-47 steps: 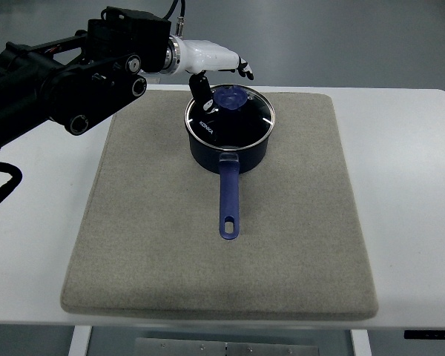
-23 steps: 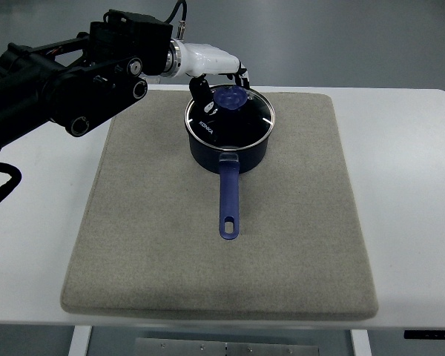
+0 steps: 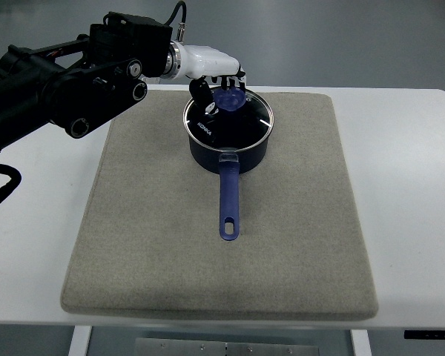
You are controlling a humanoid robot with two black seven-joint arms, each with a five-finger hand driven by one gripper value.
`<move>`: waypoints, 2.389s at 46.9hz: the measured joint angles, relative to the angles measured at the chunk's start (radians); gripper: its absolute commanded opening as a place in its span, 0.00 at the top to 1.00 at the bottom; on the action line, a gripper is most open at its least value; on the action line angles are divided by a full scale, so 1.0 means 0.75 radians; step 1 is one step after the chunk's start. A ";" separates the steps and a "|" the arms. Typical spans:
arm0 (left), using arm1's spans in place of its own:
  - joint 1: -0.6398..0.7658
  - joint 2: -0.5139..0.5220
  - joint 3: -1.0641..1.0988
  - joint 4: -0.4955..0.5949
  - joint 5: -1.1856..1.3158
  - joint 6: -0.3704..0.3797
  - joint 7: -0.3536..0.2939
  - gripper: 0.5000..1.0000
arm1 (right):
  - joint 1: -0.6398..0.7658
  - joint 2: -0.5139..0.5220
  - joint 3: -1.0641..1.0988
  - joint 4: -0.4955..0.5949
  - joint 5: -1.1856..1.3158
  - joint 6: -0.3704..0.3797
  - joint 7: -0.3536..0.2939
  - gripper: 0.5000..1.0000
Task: Open pot lid and place left with left hand
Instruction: 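Lift the glass lid off the pot and carry it aside, then lower the lid onto the mat beside the pot and release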
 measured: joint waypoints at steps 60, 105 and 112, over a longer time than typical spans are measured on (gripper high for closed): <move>-0.017 0.369 -0.004 -0.037 -0.055 -0.020 -0.006 1.00 | 0.000 0.000 0.000 0.000 0.000 0.000 -0.001 0.17; 0.260 0.448 0.012 -0.088 -0.059 0.133 -0.045 0.38 | 0.000 0.000 0.000 0.000 0.000 -0.001 0.000 0.17; 0.289 0.434 0.014 -0.086 -0.059 0.166 -0.045 0.21 | 0.000 0.000 0.000 0.000 0.000 0.000 0.000 0.17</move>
